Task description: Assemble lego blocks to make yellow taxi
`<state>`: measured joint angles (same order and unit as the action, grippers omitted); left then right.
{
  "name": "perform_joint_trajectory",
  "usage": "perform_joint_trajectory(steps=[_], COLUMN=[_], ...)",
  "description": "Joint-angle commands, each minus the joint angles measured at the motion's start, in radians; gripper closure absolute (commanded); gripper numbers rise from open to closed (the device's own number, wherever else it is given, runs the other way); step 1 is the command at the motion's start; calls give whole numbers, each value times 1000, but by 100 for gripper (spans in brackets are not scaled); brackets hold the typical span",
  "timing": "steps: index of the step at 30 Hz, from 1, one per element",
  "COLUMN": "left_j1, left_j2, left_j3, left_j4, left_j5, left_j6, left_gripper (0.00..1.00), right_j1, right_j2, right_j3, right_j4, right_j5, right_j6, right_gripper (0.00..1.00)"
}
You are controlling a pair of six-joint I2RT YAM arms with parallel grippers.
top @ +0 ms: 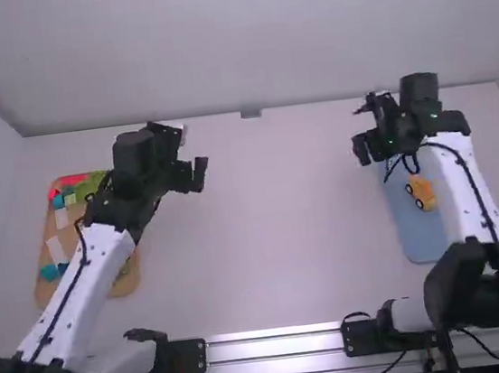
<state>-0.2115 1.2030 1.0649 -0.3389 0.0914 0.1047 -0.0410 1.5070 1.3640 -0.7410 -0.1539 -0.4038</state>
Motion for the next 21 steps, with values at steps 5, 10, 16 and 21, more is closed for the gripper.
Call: perform_joint_trajectory(steps=[5,10,16,21], left_j1=[3,53,149,212], left_j2=[-62,-112,-208,-287], left_j3=[-19,-70,-166,-244], left_j4=[2,52,148,227], left_j5=[-41,-91,-91,-91], left_j6=[-13,-63,-105,-105], left_gripper=[4,9,18,26], right_j1=[178,129,41,41], right_j2=[-96,-145,-236,-309], right_j3=[-69,-118,-209,-283], right_j4=[135,184,275,348], right_j5=[33,82,154,154], right_j6=[33,82,173,246], right_gripper=[4,9,18,25])
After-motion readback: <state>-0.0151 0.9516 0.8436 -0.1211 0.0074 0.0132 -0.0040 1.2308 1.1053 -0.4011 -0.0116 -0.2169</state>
